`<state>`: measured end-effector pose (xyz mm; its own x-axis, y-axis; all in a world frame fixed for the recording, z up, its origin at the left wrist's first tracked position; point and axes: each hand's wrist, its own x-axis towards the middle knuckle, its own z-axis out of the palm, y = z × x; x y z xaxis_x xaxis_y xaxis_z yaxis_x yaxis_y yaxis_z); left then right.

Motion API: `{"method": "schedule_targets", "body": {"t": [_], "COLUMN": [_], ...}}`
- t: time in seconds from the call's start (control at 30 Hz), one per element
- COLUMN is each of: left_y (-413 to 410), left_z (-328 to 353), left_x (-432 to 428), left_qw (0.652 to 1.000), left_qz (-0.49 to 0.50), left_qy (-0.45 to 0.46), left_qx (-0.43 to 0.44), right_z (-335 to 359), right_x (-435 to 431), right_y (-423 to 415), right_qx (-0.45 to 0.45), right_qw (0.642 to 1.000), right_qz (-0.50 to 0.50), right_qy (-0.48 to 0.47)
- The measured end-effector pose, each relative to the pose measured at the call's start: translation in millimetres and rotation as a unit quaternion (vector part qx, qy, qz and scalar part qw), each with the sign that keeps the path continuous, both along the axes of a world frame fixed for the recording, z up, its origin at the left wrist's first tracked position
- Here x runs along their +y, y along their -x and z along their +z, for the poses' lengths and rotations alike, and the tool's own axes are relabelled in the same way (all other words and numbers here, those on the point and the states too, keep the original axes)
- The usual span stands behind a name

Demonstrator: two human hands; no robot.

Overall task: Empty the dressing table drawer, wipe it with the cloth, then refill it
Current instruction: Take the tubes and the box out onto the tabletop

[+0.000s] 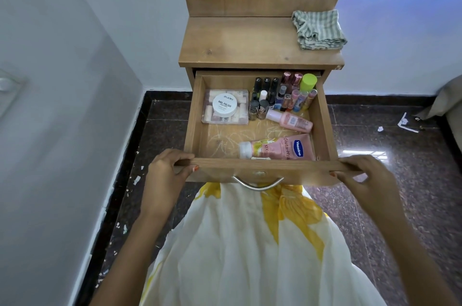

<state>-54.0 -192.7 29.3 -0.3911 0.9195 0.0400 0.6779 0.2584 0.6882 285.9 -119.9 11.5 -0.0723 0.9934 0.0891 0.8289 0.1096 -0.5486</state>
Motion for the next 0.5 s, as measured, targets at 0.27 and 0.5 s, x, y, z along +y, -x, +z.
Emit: {"method": "schedule_targets", "body": {"t": [0.27,0.5], "left_y": [-15,-49], "left_z": [13,0], "left_x": [30,108], "left_qw": [0.999,0.948], "left_qz": [0.014,-0.248], "left_qy": [-0.001,0.186], "left_qx": [0.049,0.071], "right_z": [25,14], "right_x": [20,89], "right_y": [13,72], "right_qx": [-0.025,-0.064], "right_qw": [0.999,0.99], "right_qz": [0.019,0.112], "right_qy": [0.016,0.056]}}
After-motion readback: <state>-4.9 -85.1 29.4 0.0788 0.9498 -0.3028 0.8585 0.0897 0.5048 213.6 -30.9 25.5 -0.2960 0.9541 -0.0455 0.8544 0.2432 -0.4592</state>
